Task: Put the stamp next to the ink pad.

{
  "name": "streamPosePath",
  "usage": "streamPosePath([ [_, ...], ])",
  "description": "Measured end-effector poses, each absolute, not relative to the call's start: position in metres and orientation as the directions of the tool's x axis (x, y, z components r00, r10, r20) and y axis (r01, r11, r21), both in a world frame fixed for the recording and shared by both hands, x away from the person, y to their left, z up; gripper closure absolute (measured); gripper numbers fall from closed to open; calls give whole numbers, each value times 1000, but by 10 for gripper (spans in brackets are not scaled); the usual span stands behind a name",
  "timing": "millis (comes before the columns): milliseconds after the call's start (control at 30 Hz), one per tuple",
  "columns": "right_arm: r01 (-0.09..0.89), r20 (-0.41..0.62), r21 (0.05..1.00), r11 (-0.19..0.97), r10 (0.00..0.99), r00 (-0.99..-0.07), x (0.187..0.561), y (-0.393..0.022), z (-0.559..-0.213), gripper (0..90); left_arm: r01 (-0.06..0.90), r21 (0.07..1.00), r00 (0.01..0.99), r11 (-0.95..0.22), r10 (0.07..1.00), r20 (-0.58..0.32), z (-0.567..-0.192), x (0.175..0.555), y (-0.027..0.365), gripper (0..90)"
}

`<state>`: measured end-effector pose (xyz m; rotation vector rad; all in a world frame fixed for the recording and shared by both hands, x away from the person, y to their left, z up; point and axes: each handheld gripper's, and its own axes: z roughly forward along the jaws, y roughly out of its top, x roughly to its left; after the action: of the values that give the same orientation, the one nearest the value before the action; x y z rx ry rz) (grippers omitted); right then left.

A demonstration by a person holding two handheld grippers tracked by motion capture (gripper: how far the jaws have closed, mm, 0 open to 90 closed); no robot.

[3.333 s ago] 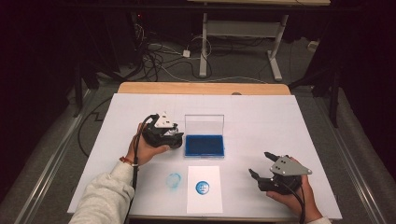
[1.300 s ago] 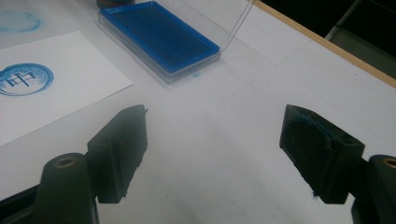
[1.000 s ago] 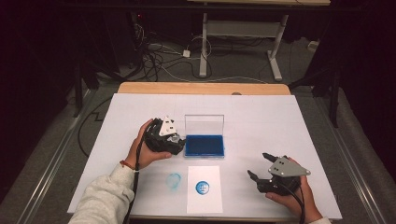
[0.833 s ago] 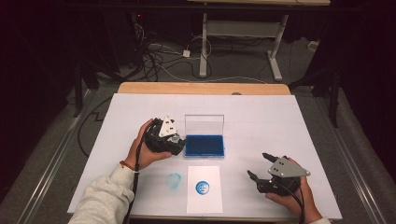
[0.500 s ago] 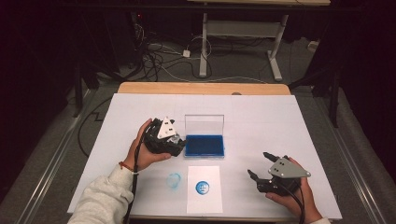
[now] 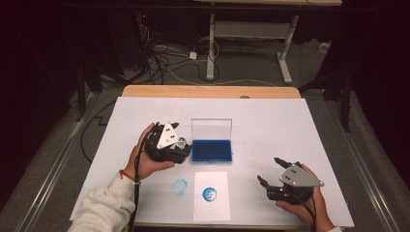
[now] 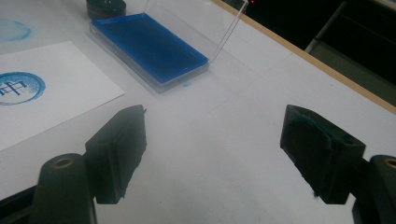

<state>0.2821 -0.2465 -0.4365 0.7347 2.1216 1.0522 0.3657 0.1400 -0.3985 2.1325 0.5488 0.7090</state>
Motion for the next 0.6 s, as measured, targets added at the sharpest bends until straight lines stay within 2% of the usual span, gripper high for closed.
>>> streamPosePath([
  [600, 181, -313, 833, 523, 715, -625, 273, -244, -434, 236, 73, 823, 755, -564, 570, 324, -391, 341, 148, 157],
])
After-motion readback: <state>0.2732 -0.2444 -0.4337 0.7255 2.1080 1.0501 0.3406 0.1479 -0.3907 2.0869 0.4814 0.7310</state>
